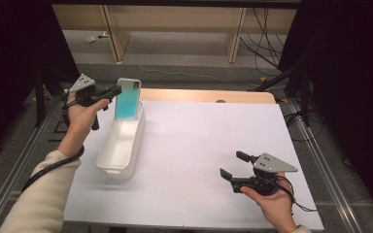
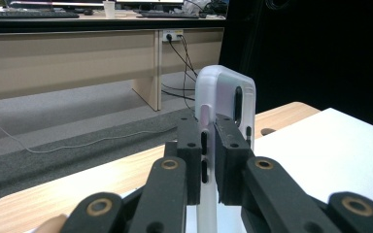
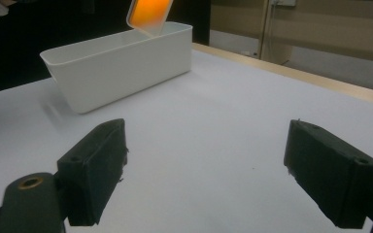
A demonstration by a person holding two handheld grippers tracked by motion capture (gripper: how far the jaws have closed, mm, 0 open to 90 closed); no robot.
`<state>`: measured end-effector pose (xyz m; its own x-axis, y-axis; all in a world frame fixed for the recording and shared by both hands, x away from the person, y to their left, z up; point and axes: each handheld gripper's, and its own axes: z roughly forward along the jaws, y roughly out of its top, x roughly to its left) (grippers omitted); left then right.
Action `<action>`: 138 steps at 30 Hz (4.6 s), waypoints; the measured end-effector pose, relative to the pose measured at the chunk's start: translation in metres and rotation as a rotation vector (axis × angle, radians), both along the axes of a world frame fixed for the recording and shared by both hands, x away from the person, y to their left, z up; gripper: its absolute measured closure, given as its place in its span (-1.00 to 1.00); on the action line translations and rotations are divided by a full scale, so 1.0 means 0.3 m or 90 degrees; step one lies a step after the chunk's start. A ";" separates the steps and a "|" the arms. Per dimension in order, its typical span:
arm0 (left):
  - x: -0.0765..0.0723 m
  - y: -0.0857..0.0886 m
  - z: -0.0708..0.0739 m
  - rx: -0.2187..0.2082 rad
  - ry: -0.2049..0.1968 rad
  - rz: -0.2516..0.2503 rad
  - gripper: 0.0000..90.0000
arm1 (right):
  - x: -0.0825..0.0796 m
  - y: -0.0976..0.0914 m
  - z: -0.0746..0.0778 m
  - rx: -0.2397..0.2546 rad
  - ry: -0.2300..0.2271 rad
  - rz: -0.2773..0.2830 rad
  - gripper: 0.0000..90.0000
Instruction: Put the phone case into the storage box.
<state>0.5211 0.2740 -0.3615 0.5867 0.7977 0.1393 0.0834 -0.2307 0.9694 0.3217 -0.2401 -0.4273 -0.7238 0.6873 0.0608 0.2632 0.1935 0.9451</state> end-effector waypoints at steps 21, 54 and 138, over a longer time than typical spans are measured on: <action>0.041 0.002 -0.029 0.022 0.007 0.005 0.83 | 0.001 0.000 -0.001 0.001 0.003 0.003 -0.63; 0.076 0.012 -0.080 0.047 0.010 0.008 0.83 | 0.005 0.002 -0.006 0.011 0.004 0.005 -0.63; 0.141 0.018 -0.167 0.104 0.019 0.006 0.82 | 0.008 0.001 -0.009 -0.003 0.014 0.007 -0.62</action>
